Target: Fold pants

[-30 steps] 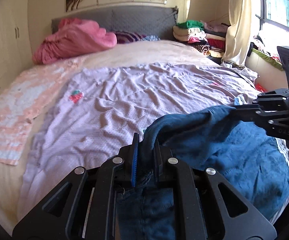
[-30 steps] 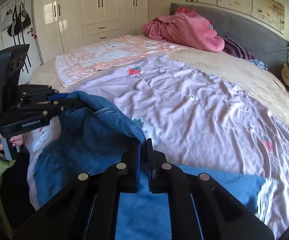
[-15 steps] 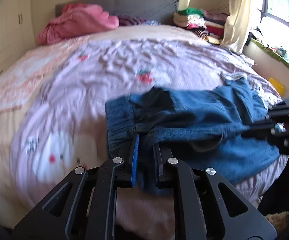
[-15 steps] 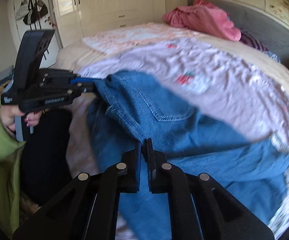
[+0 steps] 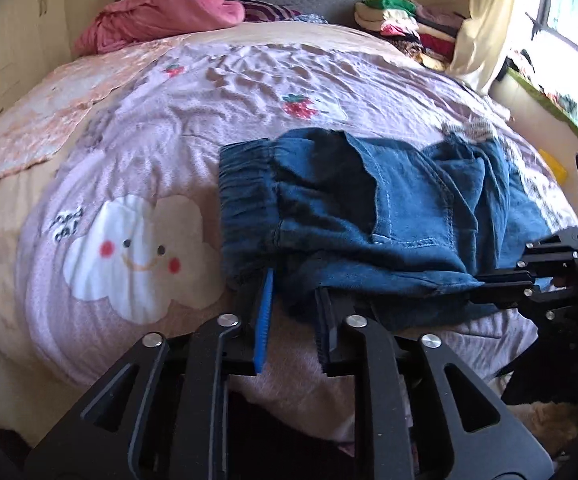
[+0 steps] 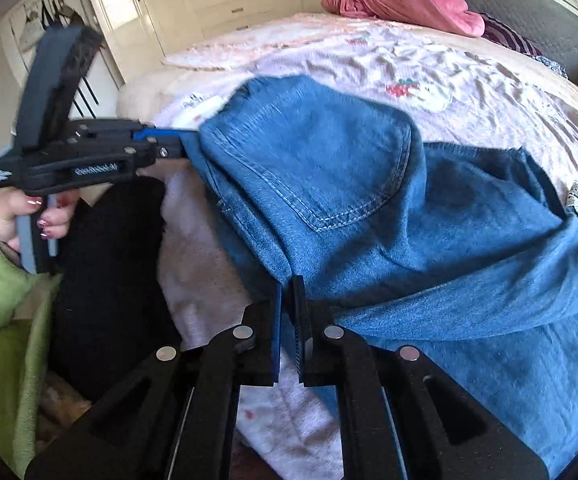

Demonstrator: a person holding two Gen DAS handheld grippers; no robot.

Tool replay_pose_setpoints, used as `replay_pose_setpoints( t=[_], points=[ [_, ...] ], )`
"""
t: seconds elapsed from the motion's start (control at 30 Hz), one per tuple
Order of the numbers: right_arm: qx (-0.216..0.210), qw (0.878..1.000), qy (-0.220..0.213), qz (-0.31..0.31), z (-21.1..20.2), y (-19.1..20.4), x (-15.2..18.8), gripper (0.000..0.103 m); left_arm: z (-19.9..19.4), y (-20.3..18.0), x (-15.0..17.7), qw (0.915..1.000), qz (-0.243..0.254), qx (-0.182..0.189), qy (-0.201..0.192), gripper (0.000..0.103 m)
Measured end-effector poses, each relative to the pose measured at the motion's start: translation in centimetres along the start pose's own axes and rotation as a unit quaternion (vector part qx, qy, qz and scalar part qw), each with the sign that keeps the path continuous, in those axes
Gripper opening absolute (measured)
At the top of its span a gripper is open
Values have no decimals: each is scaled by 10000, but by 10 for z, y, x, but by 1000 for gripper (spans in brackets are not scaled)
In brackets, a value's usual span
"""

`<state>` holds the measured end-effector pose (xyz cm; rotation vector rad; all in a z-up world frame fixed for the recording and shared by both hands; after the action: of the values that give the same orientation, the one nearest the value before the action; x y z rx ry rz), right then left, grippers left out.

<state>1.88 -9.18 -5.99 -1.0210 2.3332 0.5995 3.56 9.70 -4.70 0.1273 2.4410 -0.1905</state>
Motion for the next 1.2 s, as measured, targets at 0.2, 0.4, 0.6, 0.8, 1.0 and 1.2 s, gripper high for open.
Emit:
replay_pose_setpoints(
  t=[0.2,0.4,0.6,0.8,1.0,1.2],
  points=[
    [-27,9998,185,83,16,-1,9,8,-5,1,2,9999,-103,24,91,17],
    [-164,9996,146,171,11,-3,9,11,-53,-8,-19,9990,109,-116,-416,29],
    [-284,9991,-53,299,-14,-3,6,31,-24,-49,-48,9976,475,283,-410,37],
    [332,9964,-569,541,-50,-30,-8,38,35,-67,-30,9973,599,331,271,37],
    [622,9943,-59,861,-15,-61,-1,41,52,-52,-11,9978,280,319,505,37],
    [564,9928,-13,1061,-2,-70,9,43,54,-49,-14,9982,129,345,466,38]
  ],
)
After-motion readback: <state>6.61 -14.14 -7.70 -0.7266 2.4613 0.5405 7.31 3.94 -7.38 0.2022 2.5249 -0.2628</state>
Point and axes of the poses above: each gripper's, at about its wrist camera, not at the fingertips, and z roughly the way its jaws point, y to its left, x to its underside, the point moved 3 cm from there along z, roughly the way its jaws point
